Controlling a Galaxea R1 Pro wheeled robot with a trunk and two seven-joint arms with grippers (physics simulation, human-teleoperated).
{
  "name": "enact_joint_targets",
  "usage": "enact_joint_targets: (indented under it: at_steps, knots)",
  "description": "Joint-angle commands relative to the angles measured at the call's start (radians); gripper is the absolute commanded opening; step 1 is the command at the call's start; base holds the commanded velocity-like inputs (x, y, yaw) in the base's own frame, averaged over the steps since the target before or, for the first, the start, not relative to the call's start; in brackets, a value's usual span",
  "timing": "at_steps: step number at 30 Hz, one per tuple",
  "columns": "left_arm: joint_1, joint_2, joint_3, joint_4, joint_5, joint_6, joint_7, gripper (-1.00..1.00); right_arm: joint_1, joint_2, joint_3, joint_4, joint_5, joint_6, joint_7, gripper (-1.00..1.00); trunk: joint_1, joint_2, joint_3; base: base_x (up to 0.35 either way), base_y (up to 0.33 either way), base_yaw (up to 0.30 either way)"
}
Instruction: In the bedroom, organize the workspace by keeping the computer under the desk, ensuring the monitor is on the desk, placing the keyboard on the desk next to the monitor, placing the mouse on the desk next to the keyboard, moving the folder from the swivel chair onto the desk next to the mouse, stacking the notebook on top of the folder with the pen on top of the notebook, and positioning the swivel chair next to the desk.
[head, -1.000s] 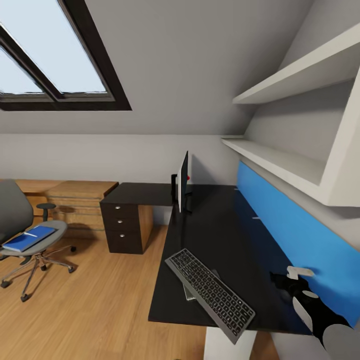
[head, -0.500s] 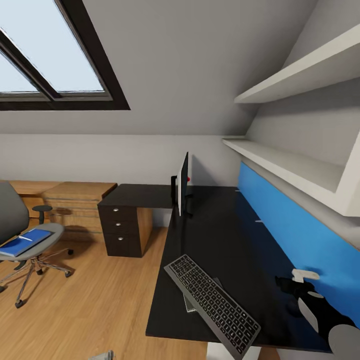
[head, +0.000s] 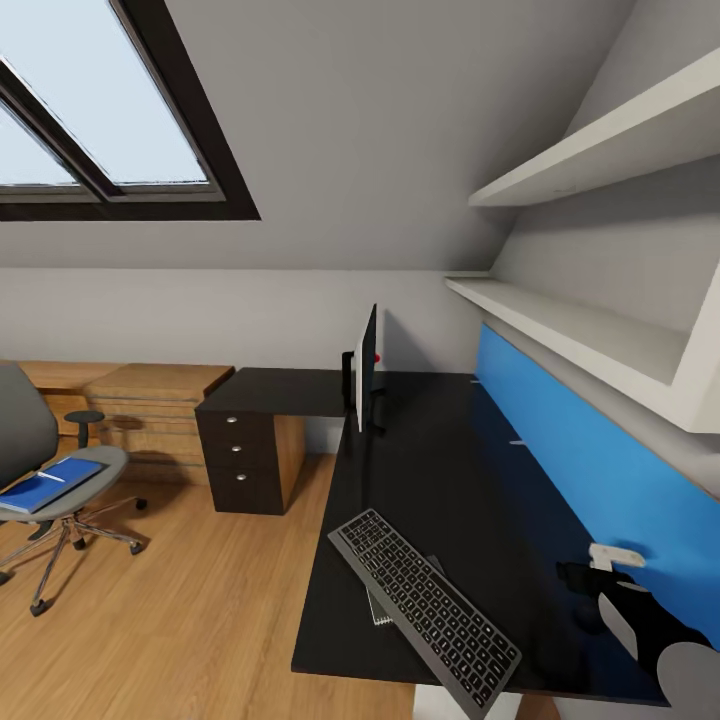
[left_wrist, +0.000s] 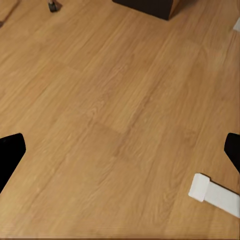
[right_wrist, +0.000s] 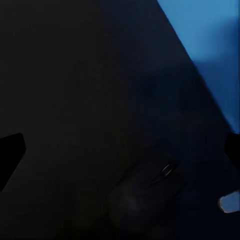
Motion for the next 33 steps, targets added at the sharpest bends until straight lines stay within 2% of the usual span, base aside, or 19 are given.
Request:
enact_joint_targets:
  at_steps: [1,4,7,12,13,16,26,28,33]
  knots:
    - [0.002,0.000,0.002,-0.005,0.012,0.003,0.001,1.00,0.000,0.000,-0.001,-0.002,-0.008,0.011,-0.006,1.00,0.000,-0.001,-0.001,0.000,0.000,0.000]
    - [0.006,0.000,0.017,-0.013,0.017,0.011,0.001,1.00,-0.001,-0.001,-0.010,-0.002,-0.012,0.021,-0.014,1.00,0.000,-0.001,-0.001,0.000,0.000,0.000]
    - [0.008,0.000,0.048,-0.018,0.021,0.015,0.001,1.00,-0.002,-0.001,-0.035,-0.002,-0.027,0.026,-0.020,1.00,0.000,-0.001,-0.001,0.000,0.000,0.000]
    - [0.009,-0.002,0.101,-0.031,0.030,0.018,0.000,1.00,-0.002,0.002,-0.115,-0.002,-0.072,0.026,-0.045,1.00,0.000,-0.001,-0.001,0.000,0.000,0.000]
    - [0.009,-0.002,0.108,-0.033,0.031,0.019,0.000,1.00,-0.002,0.004,-0.146,-0.003,-0.087,0.025,-0.059,1.00,0.000,-0.001,-0.001,0.000,0.000,0.000]
    - [0.010,-0.003,0.123,-0.036,0.035,0.019,0.000,1.00,-0.002,0.007,-0.177,-0.004,-0.102,0.021,-0.077,1.00,0.000,-0.001,-0.001,0.000,0.000,0.000]
    - [0.010,-0.005,0.133,-0.039,0.037,0.017,0.000,1.00,-0.002,0.034,-0.207,-0.005,-0.116,-0.033,-0.101,1.00,0.000,-0.001,-0.001,0.000,0.000,0.000]
    - [0.010,-0.006,0.134,-0.040,0.037,0.009,0.002,1.00,-0.002,0.044,-0.213,-0.006,-0.118,-0.044,-0.129,1.00,0.008,-0.015,-0.007,0.000,0.000,0.000]
    - [0.010,-0.006,0.135,-0.040,0.037,0.006,0.002,1.00,-0.002,0.050,-0.215,-0.007,-0.121,-0.075,-0.165,1.00,0.027,-0.050,-0.023,0.000,0.000,0.000]
